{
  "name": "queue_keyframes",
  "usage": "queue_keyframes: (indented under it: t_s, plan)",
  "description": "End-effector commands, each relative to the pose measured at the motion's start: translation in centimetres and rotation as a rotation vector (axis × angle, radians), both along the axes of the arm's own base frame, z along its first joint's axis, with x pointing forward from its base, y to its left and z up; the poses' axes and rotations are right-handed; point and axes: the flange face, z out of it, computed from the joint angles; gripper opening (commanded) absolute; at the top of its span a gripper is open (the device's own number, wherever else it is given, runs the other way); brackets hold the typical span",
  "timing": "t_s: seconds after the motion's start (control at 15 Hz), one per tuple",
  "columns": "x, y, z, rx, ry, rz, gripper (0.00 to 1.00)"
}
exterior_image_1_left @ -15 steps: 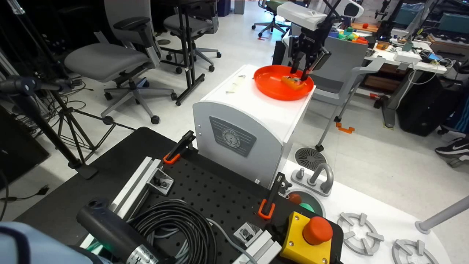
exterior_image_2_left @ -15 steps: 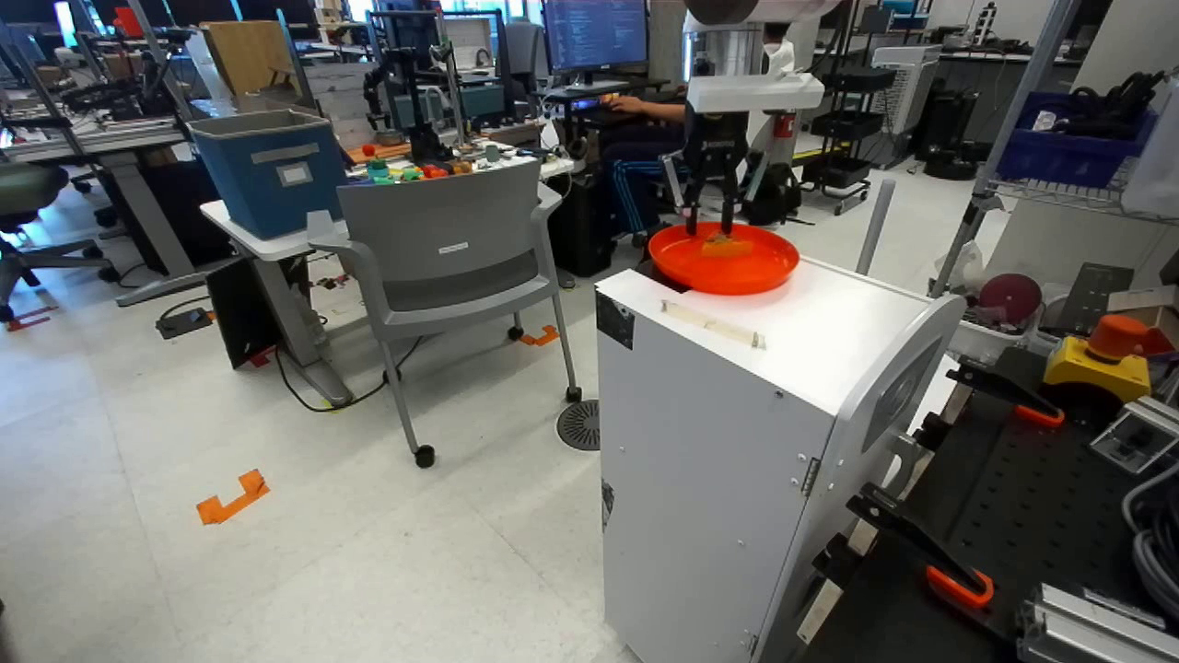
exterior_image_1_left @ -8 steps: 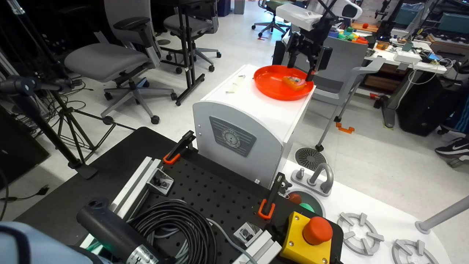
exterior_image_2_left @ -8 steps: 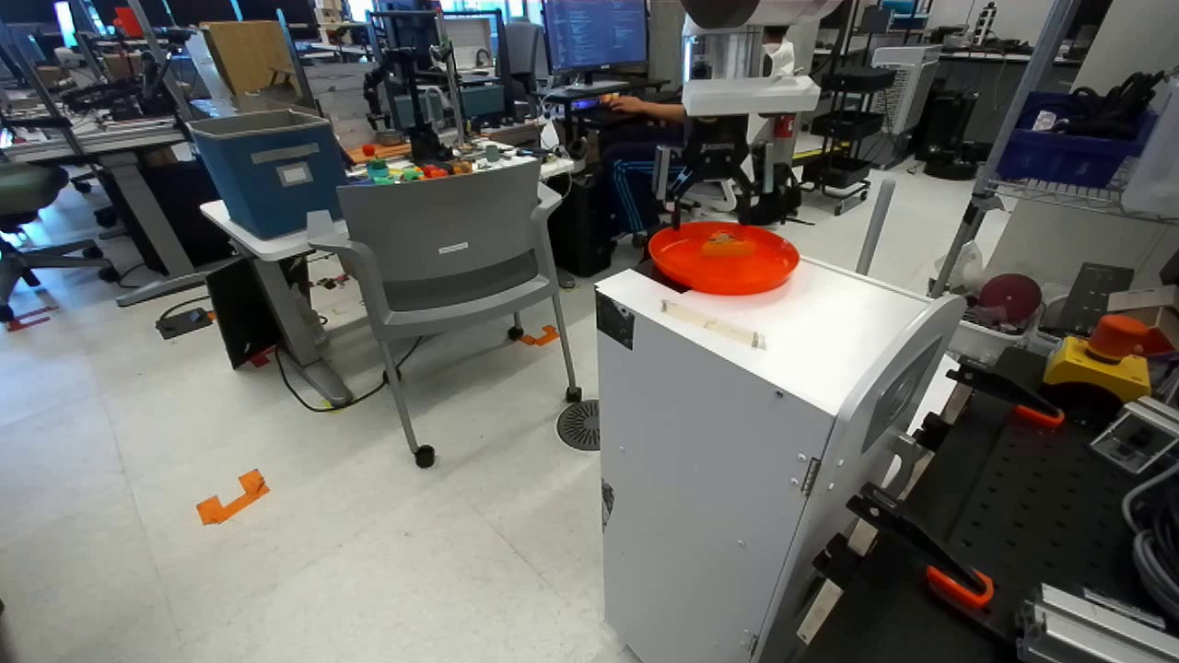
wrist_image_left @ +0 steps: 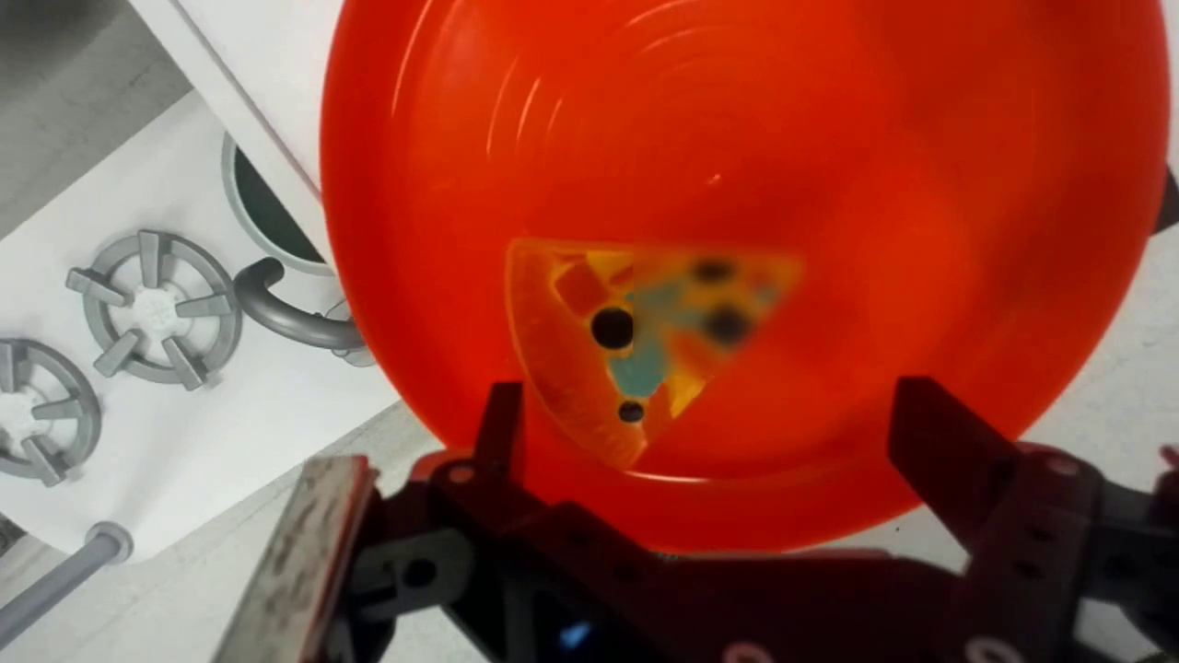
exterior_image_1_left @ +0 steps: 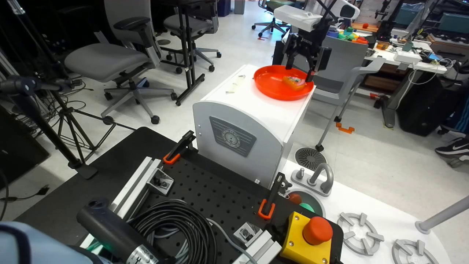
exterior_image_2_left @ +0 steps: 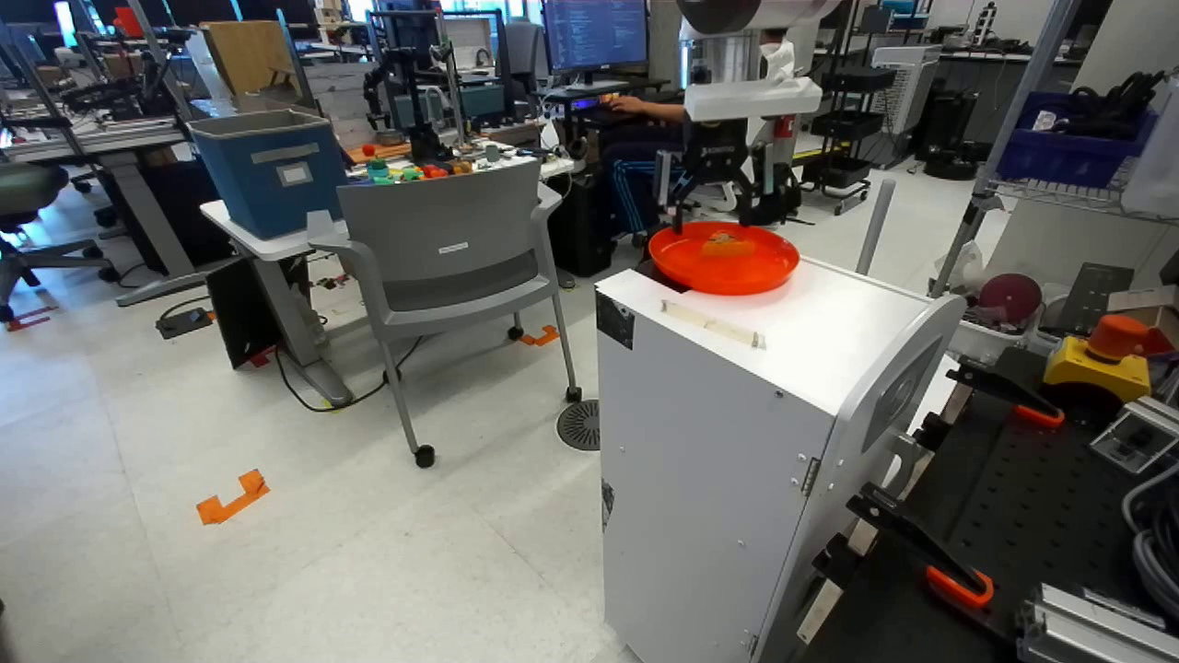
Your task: Remove the pizza slice from the plate
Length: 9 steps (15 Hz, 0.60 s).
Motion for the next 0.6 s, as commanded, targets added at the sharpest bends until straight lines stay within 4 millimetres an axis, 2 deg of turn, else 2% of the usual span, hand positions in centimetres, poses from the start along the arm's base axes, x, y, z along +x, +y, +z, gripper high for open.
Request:
queue_keyframes:
  t_s: [0.0, 0.53]
  plan:
    - [-0.55, 0.45, 0.04, -0.038, 0.023, 0.139, 1.00]
    - [-0.82, 0.24, -0.36, -0.105, 0.052, 0.346, 1.00]
